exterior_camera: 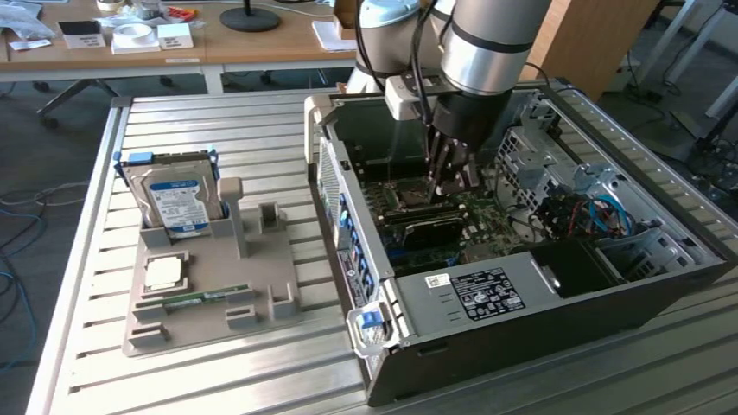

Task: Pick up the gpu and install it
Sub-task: 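Press down on the gpu until it lock into place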

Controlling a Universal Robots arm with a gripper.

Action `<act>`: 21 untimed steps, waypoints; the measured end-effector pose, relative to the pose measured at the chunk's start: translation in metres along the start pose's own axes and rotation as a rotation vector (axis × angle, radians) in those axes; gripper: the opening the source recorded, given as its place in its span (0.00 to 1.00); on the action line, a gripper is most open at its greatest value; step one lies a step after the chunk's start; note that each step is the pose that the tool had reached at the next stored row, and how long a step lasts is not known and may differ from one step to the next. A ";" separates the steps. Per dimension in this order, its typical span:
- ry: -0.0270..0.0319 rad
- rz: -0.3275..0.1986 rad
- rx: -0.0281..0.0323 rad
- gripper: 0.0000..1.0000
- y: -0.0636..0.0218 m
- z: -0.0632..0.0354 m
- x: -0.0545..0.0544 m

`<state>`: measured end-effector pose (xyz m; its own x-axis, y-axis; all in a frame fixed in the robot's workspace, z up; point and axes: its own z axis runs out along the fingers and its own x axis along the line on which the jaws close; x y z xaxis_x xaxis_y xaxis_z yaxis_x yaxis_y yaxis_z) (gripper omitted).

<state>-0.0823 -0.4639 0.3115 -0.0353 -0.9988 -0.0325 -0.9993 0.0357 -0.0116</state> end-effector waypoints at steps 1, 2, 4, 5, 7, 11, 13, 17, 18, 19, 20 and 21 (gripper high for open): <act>-0.0002 0.003 0.0002 0.11 0.0000 0.0003 0.000; -0.0003 0.008 0.0003 0.11 -0.0001 0.0005 0.000; -0.0003 0.019 0.0005 0.11 0.0000 0.0011 0.000; -0.0004 0.023 0.0006 0.11 0.0001 0.0015 -0.001; -0.0002 0.031 0.0006 0.11 0.0003 0.0022 -0.001; -0.0001 0.033 0.0007 0.11 0.0003 0.0023 -0.001; -0.0002 0.033 0.0007 0.11 0.0002 0.0023 -0.002; -0.0061 0.033 0.0006 0.11 0.0008 0.0025 -0.003; -0.0060 0.033 0.0005 0.11 0.0010 0.0026 -0.003; -0.0061 0.033 0.0005 0.11 0.0010 0.0031 -0.003; -0.0062 0.033 0.0004 0.11 0.0010 0.0041 -0.003; -0.0060 0.033 0.0000 0.11 0.0010 0.0053 -0.003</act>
<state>-0.0832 -0.4607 0.3063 -0.0683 -0.9969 -0.0388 -0.9976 0.0687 -0.0104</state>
